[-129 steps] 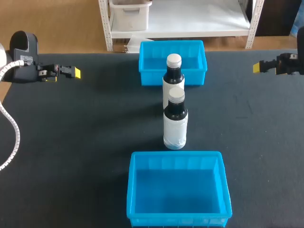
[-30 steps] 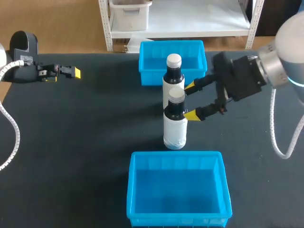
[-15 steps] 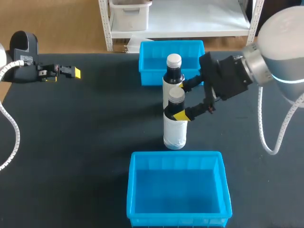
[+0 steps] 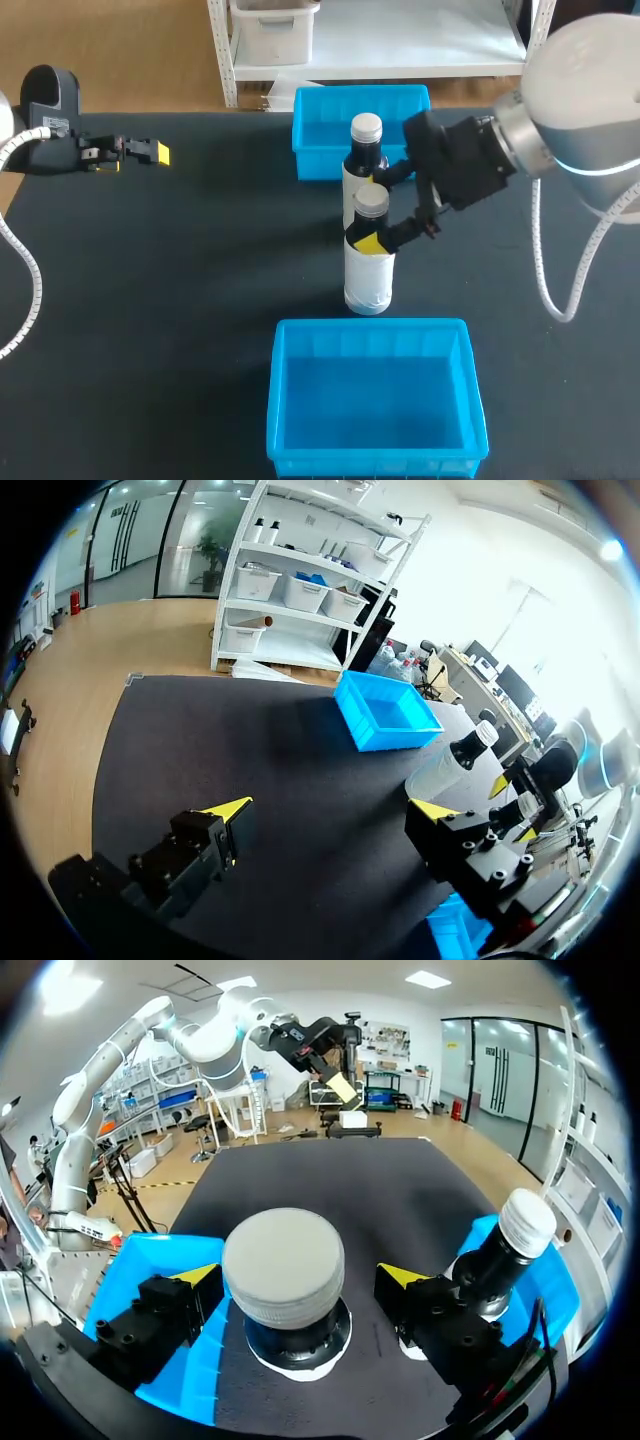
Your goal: Pick up the bottle, and place it in the far bin if it is heavy, or in the near bin if it is light.
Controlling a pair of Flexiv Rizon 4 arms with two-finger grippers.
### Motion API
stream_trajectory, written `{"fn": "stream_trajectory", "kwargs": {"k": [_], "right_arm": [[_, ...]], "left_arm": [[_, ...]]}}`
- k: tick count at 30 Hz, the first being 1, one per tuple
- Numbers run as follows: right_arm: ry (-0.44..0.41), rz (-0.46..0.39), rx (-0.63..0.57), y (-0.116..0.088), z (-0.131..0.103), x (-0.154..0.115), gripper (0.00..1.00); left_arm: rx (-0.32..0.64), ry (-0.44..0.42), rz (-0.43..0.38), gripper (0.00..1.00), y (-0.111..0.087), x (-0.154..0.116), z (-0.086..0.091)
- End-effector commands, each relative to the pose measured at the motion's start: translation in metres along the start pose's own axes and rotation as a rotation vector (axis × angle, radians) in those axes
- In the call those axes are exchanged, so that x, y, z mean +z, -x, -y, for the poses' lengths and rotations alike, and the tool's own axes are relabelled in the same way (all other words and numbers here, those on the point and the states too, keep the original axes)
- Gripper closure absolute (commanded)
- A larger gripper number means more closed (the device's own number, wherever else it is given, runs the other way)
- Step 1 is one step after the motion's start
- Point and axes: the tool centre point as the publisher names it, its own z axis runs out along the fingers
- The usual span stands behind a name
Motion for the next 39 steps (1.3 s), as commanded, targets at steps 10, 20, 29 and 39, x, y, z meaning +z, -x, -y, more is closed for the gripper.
{"fn": "stream_trajectory", "kwargs": {"k": [10, 20, 29, 39], "right_arm": [[0.003, -0.001, 0.007, -0.0006, -0.0016, -0.0003, 0.0], [0.0, 0.002, 0.008, -0.0011, -0.0009, -0.0028, 0.0], [-0.001, 0.005, 0.008, -0.0016, -0.0014, -0.0032, 0.52], [0.0, -0.002, 0.01, -0.0034, -0.0028, -0.0034, 0.7]], "left_arm": [[0.0, 0.0, 0.0, 0.0, 0.0, 0.0, 0.0], [0.0, 0.0, 0.0, 0.0, 0.0, 0.0, 0.0], [0.0, 0.0, 0.0, 0.0, 0.0, 0.0, 0.0], [0.0, 0.0, 0.0, 0.0, 0.0, 0.0, 0.0]]}}
